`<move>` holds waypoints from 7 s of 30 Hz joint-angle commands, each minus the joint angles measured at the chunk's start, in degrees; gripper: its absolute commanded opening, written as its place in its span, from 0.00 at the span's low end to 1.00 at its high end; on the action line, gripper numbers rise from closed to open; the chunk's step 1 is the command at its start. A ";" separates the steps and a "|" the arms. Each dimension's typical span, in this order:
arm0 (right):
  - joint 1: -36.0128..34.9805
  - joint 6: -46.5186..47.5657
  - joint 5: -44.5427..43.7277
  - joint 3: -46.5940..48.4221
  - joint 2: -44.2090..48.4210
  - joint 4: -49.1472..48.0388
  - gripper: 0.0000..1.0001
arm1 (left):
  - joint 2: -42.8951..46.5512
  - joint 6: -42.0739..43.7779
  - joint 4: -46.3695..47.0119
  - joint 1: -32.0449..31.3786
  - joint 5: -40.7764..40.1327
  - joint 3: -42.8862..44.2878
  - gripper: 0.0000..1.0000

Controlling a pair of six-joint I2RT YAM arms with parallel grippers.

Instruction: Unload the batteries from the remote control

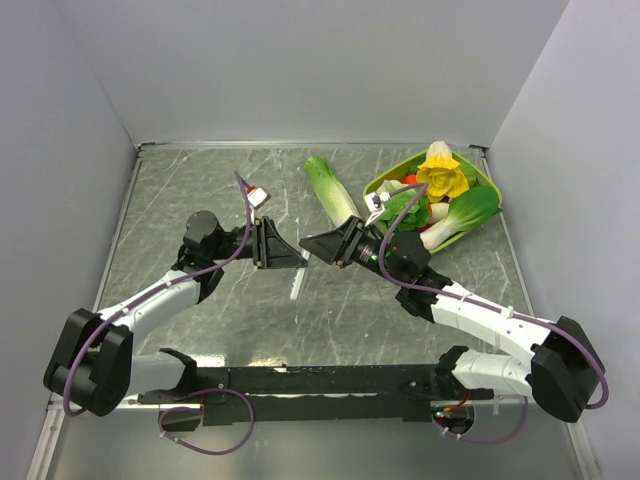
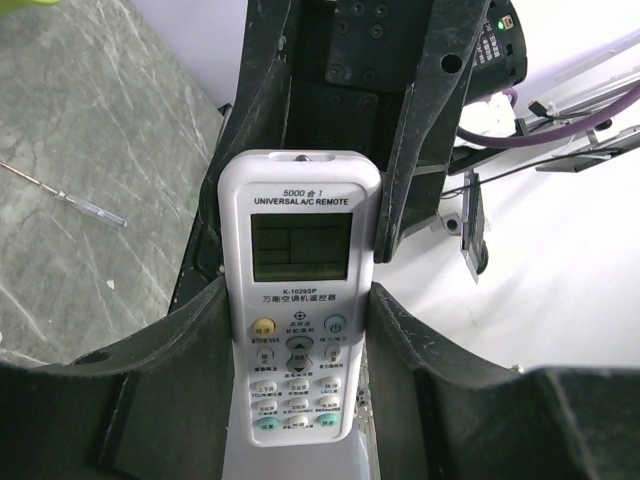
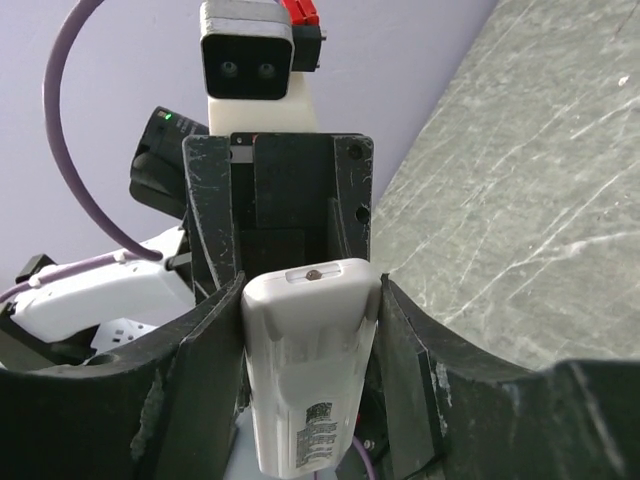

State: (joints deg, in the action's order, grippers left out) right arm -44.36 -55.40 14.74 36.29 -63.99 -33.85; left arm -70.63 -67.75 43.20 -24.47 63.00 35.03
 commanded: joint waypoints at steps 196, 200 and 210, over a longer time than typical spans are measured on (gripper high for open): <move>-12.42 36.32 -2.61 -3.51 -17.49 7.04 0.62 | 0.93 5.87 -29.22 1.97 -14.84 -17.54 0.01; -12.68 36.32 -3.58 -3.60 -17.58 6.69 0.60 | 1.20 5.69 -29.31 1.97 -15.01 -17.62 0.01; -13.65 35.97 -4.11 -6.15 -17.75 4.40 0.58 | 1.63 4.64 -28.70 1.97 -15.19 -17.80 0.01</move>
State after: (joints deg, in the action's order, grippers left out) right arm -57.32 -18.68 11.22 31.29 -80.88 -25.30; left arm -70.22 -62.19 12.67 -22.65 47.66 17.58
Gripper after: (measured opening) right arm 0.586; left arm 0.103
